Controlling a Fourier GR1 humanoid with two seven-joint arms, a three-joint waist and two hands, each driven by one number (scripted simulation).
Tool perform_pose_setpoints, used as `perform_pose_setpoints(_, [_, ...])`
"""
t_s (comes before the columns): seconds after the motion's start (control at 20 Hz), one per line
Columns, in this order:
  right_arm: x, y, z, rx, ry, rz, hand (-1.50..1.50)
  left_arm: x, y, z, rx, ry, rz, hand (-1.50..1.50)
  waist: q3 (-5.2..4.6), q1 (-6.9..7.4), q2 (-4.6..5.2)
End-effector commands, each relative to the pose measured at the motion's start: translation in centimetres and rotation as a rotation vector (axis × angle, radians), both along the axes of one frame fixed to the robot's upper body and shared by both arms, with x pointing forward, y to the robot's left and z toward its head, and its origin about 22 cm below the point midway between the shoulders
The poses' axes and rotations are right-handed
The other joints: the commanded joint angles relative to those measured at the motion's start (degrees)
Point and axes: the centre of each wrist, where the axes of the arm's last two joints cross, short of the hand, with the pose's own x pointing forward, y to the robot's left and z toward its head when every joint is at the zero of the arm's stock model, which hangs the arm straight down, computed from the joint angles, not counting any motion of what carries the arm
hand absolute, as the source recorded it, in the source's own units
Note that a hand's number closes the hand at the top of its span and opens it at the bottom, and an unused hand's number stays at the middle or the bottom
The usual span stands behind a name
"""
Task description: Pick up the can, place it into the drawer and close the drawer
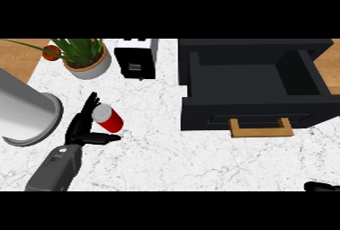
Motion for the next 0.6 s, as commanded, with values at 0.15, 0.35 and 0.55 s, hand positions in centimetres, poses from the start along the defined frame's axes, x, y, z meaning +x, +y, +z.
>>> perform_pose_setpoints(0.15, [0.0, 1.3, -1.4, -0.006, -0.025, -0.016, -1.50, 2.1, -2.9, 0.8, -0.024, 0.003, -0.118, -1.50, 0.02, 0.08, -0.06])
perform_pose_setpoints(0.35, [-1.2, 0.5, 0.9, -0.009, -0.014, 0.004, -1.50, 2.0, -2.3, 0.6, -0.063, -0.009, -0.132, 1.50, -0.06, -0.84, 0.20])
perform_pose_setpoints(0.55, [-0.8, -1.7, -0.1, 0.000, -0.010, -0.017, -1.50, 2.0, -5.3, 0.1, -0.113, -0.020, -0.183, 1.50, 0.02, -0.31, 0.01])
